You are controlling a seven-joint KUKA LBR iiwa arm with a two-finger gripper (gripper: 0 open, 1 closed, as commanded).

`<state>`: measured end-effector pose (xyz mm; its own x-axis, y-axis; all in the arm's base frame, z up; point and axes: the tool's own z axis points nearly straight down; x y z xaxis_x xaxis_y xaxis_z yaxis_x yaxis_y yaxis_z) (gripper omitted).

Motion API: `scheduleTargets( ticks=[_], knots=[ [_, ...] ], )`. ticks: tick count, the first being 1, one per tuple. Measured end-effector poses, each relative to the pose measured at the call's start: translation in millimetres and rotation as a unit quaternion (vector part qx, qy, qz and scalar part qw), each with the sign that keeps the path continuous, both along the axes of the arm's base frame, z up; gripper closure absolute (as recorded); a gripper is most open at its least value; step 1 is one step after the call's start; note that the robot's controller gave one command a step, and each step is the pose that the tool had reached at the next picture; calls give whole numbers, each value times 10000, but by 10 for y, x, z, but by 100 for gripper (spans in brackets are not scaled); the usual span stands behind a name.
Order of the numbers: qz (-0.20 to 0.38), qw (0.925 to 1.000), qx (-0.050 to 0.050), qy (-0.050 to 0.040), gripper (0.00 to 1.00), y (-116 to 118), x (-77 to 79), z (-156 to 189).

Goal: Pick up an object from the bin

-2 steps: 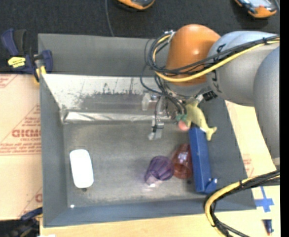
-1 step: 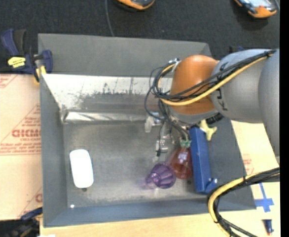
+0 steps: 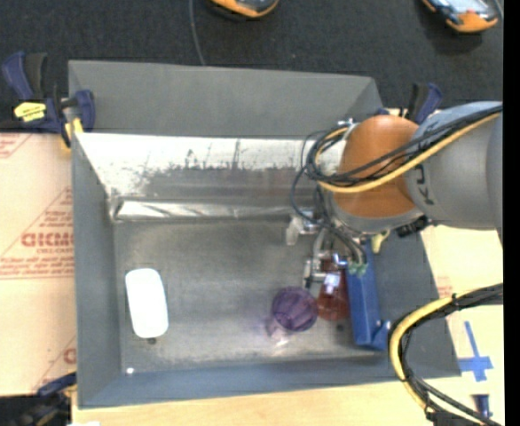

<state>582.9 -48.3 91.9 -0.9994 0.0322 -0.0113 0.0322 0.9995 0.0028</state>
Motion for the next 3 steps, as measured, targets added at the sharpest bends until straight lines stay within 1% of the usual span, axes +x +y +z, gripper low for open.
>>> scheduleTargets(
  ticks=[1, 2, 3],
  knots=[
    [139, 9999, -26, 23, 0, -142, -154, 37],
    [-57, 10000, 0, 36, 0, -390, -248, 773],
    [-475, 9989, 6, 29, 0, -974, -854, 618]
  ],
)
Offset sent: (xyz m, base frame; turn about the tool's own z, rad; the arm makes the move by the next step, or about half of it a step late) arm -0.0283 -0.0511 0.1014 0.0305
